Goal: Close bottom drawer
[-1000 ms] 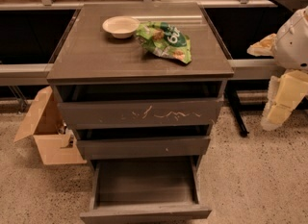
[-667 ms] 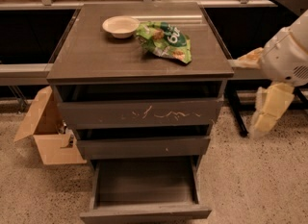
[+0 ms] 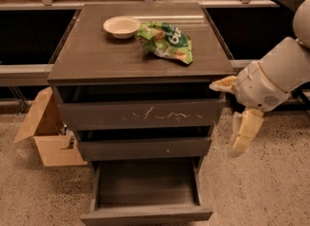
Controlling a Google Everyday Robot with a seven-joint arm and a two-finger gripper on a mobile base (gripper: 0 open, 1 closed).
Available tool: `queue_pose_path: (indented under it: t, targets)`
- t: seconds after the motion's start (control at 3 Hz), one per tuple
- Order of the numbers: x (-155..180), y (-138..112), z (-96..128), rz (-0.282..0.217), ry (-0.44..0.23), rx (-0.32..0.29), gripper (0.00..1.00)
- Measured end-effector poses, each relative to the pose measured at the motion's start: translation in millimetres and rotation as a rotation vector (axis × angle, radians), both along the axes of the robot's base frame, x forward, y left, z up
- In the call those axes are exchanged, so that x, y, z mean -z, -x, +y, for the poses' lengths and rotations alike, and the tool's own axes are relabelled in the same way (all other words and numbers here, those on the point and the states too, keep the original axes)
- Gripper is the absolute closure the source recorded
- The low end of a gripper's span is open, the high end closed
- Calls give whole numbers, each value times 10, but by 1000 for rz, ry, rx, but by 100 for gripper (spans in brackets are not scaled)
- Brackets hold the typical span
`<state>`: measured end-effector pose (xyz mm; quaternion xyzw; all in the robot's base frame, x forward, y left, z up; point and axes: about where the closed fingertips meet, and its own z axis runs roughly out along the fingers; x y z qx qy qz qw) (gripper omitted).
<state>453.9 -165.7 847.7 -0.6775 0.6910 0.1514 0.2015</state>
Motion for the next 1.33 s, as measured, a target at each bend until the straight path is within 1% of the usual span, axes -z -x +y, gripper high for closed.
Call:
queue_pose_path:
  t: [0.33,0.67,1.0,1.33]
  targets:
    - [282,37,124,17,-30,-35,0]
    - [553,67,238,42,-78,-50,0]
    - [565,67,243,44,-79,-50,0]
    - [759,73,220,62,-17,-53,0]
